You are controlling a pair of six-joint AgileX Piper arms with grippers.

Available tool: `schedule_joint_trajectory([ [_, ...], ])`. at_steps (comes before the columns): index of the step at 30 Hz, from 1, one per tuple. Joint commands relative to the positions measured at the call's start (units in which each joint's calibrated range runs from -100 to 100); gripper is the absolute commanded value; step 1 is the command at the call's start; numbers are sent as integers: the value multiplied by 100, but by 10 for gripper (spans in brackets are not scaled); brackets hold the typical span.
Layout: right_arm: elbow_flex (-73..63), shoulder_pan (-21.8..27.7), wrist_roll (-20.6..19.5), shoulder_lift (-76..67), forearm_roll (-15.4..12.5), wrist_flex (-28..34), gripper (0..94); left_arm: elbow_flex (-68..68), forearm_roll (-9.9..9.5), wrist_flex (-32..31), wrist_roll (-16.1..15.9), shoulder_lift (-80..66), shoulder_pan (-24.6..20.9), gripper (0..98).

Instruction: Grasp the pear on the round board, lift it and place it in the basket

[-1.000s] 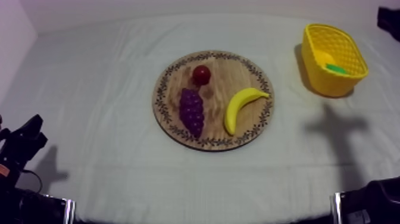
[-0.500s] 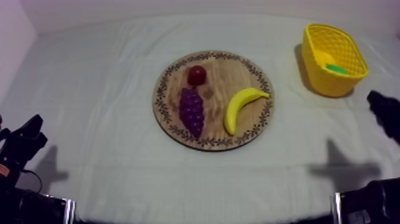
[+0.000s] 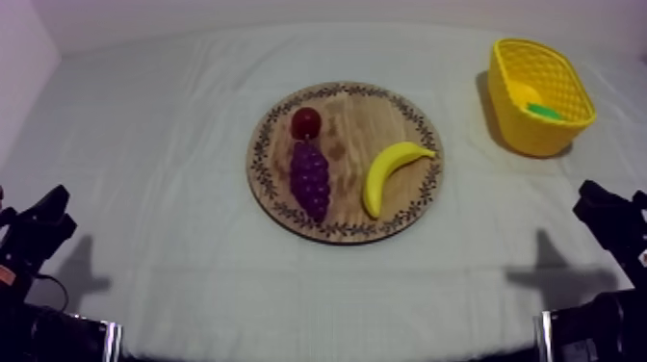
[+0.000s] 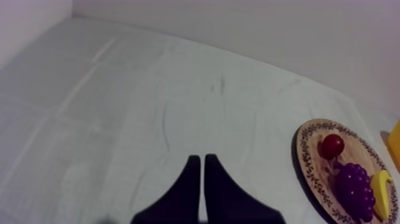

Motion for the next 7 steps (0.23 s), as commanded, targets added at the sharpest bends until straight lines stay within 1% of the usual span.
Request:
schedule_joint_trajectory([
  [1,4,4,1573,-7,16,2,2,-2,1,0,1,2,0,1],
  [4,7,5,1729,-8,19,-4,2,-2,1,0,0,2,0,1],
  [7,8,5,1688,-8,21,-6,2,-2,1,0,1,2,0,1],
])
